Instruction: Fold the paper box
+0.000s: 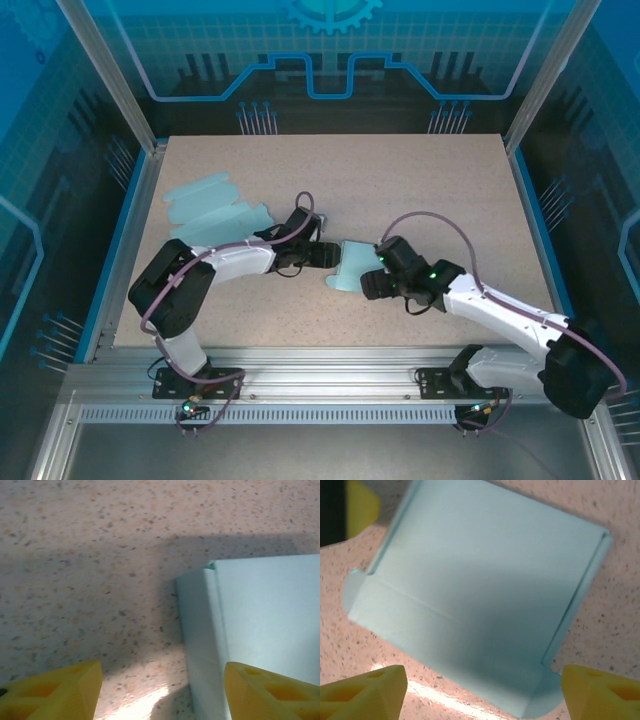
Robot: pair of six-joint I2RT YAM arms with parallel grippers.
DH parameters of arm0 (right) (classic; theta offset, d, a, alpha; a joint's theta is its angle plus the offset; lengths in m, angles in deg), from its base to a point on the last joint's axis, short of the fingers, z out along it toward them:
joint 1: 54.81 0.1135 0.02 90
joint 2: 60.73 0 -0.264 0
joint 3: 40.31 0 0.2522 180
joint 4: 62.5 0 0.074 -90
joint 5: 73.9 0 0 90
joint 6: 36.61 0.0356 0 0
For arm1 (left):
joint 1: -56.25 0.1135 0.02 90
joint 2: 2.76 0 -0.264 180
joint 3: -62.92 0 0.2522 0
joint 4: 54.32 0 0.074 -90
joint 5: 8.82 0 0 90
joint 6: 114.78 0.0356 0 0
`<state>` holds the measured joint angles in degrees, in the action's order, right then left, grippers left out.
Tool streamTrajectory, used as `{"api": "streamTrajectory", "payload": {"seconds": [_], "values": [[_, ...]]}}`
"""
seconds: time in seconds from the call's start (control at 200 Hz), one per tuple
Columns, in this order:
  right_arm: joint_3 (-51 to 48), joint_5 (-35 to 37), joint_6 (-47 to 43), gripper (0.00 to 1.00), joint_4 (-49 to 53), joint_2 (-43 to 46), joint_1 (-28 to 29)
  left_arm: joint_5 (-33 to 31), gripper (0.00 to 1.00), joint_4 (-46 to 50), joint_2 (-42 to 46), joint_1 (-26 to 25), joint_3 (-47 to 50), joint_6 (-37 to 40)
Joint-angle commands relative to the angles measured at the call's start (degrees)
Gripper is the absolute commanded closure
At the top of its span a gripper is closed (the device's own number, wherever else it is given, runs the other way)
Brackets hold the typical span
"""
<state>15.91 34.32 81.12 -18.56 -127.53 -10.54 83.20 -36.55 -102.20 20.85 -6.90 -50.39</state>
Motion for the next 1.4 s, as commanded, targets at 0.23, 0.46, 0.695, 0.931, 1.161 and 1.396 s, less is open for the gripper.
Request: {"api": "streamTrajectory", "payload": {"seconds": [0.23, 0.46, 0.695, 0.931, 1.161, 1.396], "values": [[12.43, 30.19, 0.03, 0.14, 13.25, -19.58, 16.93, -2.59, 0.3, 0.42, 8.82, 3.98, 4.63, -1.22], [18.02, 32.13, -0.32, 0.12, 16.08, -31.06, 20.08, -2.99, 0.3, 0.6, 12.41, 6.82, 7.42, -1.12], [18.15, 31.25, -0.26, 0.13, 14.97, -32.56, 18.48, -2.81, 0.3, 0.32, 12.62, 7.62, 8.14, -1.42], [17.79, 32.63, 1.22, 0.28, 13.57, -33.69, 15.5, -2.64, 0.3, 0.3, 12.59, 7.72, 7.9, -1.51], [17.79, 35.76, -1.24, 0.5, 8.92, -34.27, 13.46, -2.29, 0.3, 0.63, 12.54, 7.73, 7.67, -1.63], [15.38, 38.73, -5.74, 0.59, -0.49, -34.2, 10.54, -2.71, 0.3, 1.24, 13.49, 7.71, 7.77, -1.31]]}}
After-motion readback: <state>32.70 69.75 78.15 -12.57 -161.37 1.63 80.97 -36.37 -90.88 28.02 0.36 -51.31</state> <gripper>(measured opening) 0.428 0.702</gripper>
